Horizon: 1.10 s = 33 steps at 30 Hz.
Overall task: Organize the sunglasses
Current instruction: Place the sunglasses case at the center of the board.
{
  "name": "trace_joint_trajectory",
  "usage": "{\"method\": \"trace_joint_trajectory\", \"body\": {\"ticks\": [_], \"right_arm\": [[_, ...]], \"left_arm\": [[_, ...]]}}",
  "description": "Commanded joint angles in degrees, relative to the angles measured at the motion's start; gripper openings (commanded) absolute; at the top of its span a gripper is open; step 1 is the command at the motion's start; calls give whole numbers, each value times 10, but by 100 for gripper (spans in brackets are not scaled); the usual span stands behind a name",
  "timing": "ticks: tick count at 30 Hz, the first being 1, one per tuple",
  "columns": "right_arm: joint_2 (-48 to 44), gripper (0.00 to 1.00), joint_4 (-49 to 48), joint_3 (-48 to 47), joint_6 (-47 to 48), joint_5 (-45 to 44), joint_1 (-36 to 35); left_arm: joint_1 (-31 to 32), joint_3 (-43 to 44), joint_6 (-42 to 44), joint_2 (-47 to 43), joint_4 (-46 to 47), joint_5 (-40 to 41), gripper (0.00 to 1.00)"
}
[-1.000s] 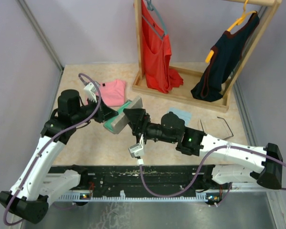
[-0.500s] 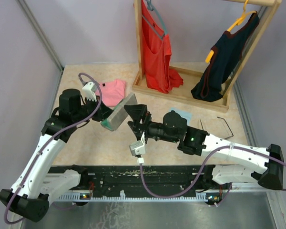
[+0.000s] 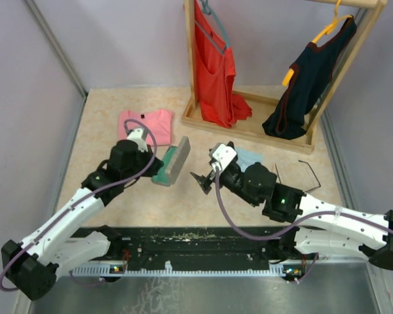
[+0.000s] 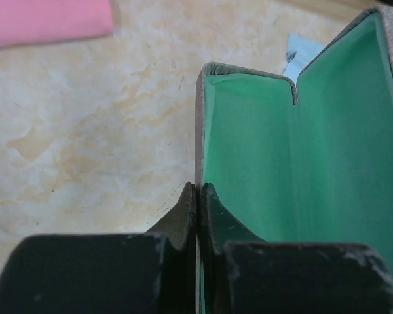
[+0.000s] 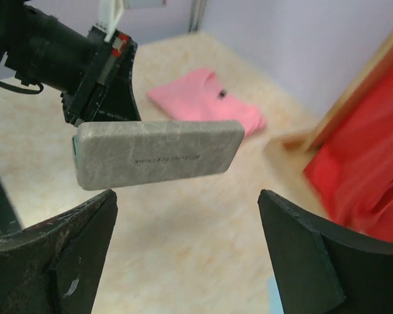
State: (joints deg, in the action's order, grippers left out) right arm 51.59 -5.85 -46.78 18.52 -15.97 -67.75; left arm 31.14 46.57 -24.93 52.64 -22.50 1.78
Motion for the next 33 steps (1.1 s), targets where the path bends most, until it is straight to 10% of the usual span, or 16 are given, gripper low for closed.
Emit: {"method": "trace_joint_trajectory", "body": {"ticks": [1, 19, 33], "right_arm": [[-20, 88, 124, 47, -340, -87, -5], [22, 96, 282, 99, -590, -101, -2], [11, 96, 291, 134, -647, -123, 0]], "left_arm": [[51, -42, -61, 29, 123, 114, 0], [139, -138, -88, 312, 483, 205, 0], [172, -138, -93, 394, 502, 243, 4]]}}
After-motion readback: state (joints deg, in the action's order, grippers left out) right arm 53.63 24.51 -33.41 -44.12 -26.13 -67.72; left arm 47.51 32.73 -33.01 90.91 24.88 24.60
